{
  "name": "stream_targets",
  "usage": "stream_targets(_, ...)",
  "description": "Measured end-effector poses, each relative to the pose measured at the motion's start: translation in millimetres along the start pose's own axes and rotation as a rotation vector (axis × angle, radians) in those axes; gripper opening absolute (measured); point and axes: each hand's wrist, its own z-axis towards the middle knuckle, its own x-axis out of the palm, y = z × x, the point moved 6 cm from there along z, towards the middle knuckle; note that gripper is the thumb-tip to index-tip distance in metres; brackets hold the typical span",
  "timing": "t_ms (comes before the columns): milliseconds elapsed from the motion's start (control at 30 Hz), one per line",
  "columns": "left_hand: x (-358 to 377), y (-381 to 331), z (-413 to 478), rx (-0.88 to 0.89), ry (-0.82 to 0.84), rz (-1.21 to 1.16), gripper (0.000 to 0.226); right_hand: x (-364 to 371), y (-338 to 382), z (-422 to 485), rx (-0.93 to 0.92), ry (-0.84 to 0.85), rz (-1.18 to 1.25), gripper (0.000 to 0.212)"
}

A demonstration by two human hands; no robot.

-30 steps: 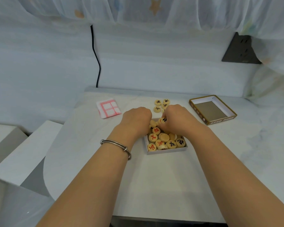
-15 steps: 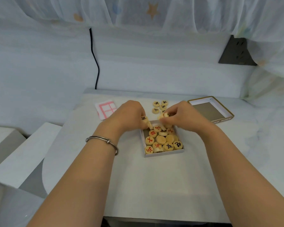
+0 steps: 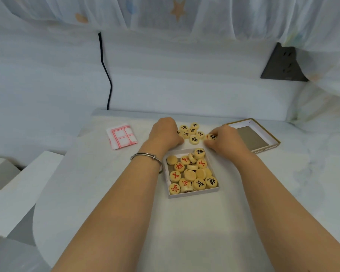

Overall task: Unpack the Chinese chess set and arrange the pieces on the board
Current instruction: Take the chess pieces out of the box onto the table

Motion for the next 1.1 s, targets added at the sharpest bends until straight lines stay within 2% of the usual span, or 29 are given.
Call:
stream_targets(100,2.8,-3.3,2.9,0.028,-0.010,-0.050,0.047,1.2,8.4,1.5,-0.066,-0.005,0.051,0.026)
stream_targets(200,-5.4,9.2,5.5,0.002,-0.016,-0.086,0.049,-16.8,-2.6,6.4,0.006,-0.091,0.069,0.030)
stream_targets(333,-15.2,19.9,3.4,-0.014,0.076,0.075,0.036,-18.3,-16.6,2.8,0.087,0.062,-0.160,0.024)
stream_targets(433,-9.2,12.1,-1.3,0.023,0.093,0.078,0.035,-5.8,-4.7,-2.2,0.030,0.082,-0.113,0.030)
stream_targets(500,-2.0,3.7,-2.9,0.075,0.057,0.022,0.021,-1.5,7.2,-7.0,-0.019,0.067,-0.062,0.031)
stream_targets(600,0.1,-0.8,-4.6,0.099,0.010,-0.030,0.033,-1.3,11.3,-8.0,-0.062,0.079,-0.034,0.037)
stream_targets(733,-8.6,12.8,-1.2,0.060,0.027,-0.006,0.043,-11.3,-4.5,-2.9,0.031,0.084,-0.042,0.037)
stream_targets(900,-11.2,19.5,-2.6,0.065,0.030,-0.016,0.041,-12.2,-12.9,-5.5,0.046,0.115,-0.177,0.034)
stream_targets(1100,-9.8,18.5,-2.8,0.090,0.043,0.023,0.041,-12.8,-18.4,-6.3,0.073,0.208,-0.164,0.031)
